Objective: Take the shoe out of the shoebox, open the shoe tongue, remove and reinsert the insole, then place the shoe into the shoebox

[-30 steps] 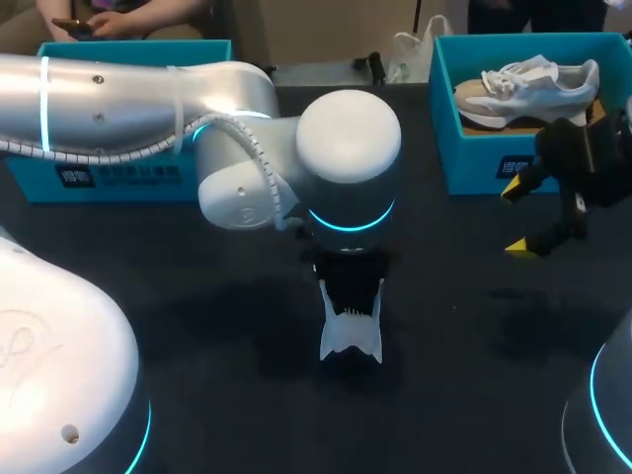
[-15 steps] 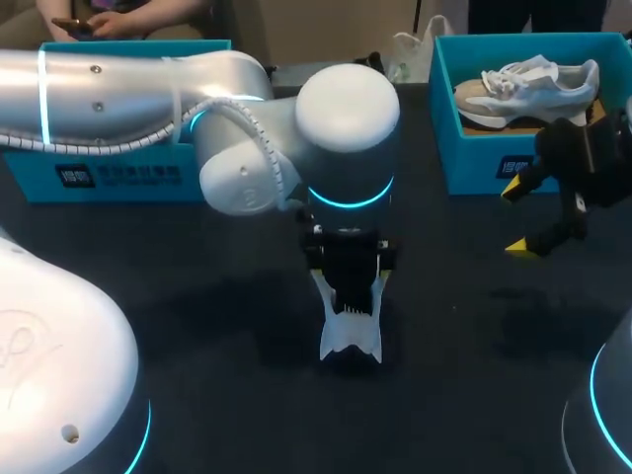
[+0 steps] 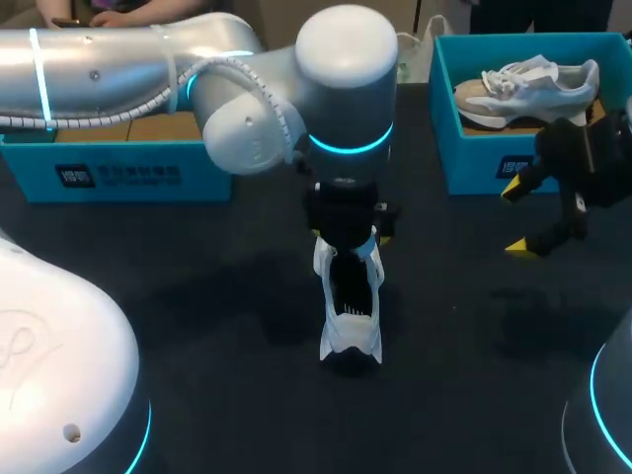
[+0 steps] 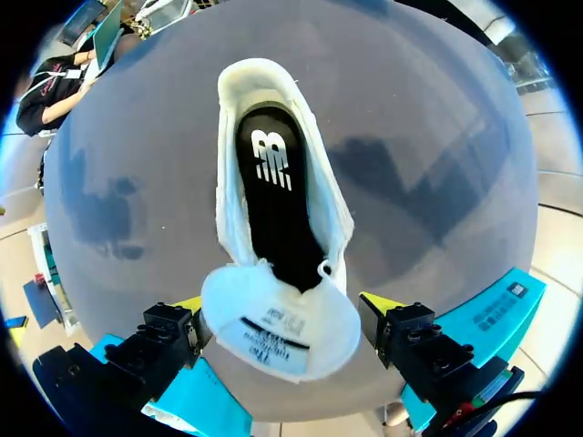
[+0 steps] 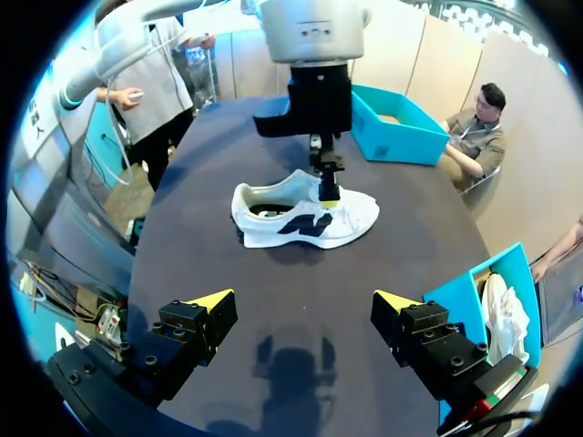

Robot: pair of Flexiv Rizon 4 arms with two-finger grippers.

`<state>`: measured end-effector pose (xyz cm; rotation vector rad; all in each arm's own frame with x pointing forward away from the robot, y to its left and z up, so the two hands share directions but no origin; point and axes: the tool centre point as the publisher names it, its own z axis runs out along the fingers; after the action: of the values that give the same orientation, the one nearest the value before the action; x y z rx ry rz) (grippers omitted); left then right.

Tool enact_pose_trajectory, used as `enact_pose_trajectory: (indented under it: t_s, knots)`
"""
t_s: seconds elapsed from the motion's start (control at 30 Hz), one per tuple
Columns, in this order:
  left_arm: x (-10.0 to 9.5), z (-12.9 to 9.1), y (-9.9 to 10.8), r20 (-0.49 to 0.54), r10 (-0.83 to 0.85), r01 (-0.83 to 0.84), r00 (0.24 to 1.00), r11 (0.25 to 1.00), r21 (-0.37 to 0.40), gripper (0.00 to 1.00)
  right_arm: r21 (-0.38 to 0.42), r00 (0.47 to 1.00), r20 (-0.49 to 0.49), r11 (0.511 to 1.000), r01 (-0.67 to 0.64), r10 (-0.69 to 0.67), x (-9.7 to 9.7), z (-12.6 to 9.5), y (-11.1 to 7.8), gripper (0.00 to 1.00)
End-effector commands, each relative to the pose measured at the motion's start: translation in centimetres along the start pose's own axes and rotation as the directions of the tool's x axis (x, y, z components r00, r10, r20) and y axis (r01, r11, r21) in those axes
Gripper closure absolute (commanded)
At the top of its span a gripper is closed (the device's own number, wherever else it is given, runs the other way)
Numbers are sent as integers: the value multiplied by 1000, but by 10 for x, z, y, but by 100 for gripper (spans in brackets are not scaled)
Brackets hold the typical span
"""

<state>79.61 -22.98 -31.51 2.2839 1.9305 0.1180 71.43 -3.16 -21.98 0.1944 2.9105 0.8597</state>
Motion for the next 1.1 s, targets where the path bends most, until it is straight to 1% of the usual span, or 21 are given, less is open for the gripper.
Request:
enact_pose_trajectory:
  t_s: [0.03, 0.27, 0.3, 0.37, 0.4, 0.47, 0.63, 0.67, 0.8, 1.1]
  knots:
    - [1, -6, 11, -2, 10, -10, 1000, 1000, 14, 0, 3, 1000, 2, 1000, -1, 1, 1, 0, 0, 0]
    - [3, -6, 25, -4, 21, -21, 1000, 1000, 8, 0, 3, 1000, 2, 1000, -1, 1, 1, 0, 0, 0]
    - [2, -7, 26, -1, 21, -21, 1000, 1000, 4, 9, 3, 1000, 2, 1000, -1, 1, 1, 0, 0, 0]
    - [1, -9, 29, 4, 22, -22, 1000, 1000, 1, 53, 3, 1000, 2, 1000, -1, 1, 1, 0, 0, 0]
    - [0, -10, 30, 7, 22, -22, 1000, 1000, -2, 56, 3, 1000, 2, 1000, -1, 1, 1, 0, 0, 0]
    - [-1, -13, 30, 14, 29, -29, 999, 1000, -3, 71, 3, 1000, 2, 1000, -1, 1, 1, 0, 0, 0]
    - [0, -16, 24, 16, 51, -51, 999, 999, 4, 70, 3, 1000, 2, 1000, -1, 1, 1, 0, 0, 0]
    - [1, -16, 22, 20, 57, -57, 998, 998, 18, 69, 3, 1000, 2, 1000, -1, 1, 1, 0, 0, 0]
    - [3, -15, 15, 17, 72, -73, 997, 997, 31, 73, 3, 1000, 2, 1000, -1, 1, 1, 0, 0, 0]
    - [6, -19, -7, 38, 77, -79, 996, 996, 44, 70, 3, 1000, 2, 1000, -1, 1, 1, 0, 0, 0]
